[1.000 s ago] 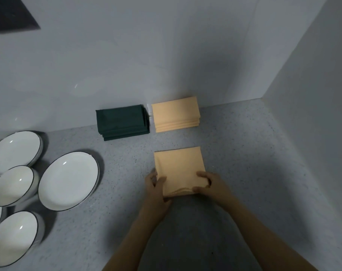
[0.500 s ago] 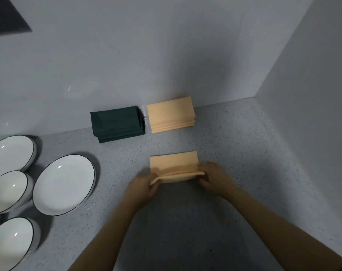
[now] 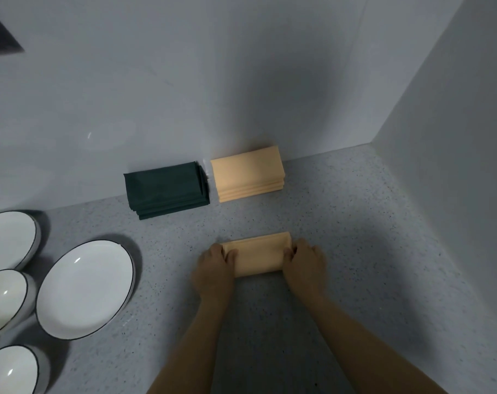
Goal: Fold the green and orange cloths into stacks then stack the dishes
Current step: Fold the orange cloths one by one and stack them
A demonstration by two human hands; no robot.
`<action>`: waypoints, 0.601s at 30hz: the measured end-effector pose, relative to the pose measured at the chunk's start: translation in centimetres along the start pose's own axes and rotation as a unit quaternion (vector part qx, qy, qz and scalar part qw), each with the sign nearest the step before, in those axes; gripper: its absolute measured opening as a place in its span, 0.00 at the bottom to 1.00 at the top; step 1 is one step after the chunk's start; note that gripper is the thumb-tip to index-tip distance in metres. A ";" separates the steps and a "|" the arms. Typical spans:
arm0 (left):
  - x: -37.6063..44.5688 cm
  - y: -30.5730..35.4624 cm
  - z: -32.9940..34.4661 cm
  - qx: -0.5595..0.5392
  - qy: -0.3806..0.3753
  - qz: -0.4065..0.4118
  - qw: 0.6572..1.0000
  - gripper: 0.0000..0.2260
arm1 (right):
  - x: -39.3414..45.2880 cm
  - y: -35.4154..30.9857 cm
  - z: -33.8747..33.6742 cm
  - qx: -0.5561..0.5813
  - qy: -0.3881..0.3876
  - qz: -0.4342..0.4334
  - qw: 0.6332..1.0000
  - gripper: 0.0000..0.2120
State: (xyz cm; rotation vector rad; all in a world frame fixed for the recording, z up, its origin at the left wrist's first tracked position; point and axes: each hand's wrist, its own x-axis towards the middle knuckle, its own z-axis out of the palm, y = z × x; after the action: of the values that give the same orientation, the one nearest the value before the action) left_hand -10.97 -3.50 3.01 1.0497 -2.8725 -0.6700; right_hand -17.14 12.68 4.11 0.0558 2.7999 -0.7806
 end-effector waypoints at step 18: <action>-1.0 5.5 -2.6 -0.120 -0.130 0.081 0.981 0.13 | 1.8 -0.2 -2.2 0.210 -0.084 0.036 0.973 0.09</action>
State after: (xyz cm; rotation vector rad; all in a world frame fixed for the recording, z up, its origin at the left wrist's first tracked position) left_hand -13.21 -0.09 7.66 0.7360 -2.9399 -1.1846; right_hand -19.41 13.57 5.64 0.1532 2.4172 -1.2793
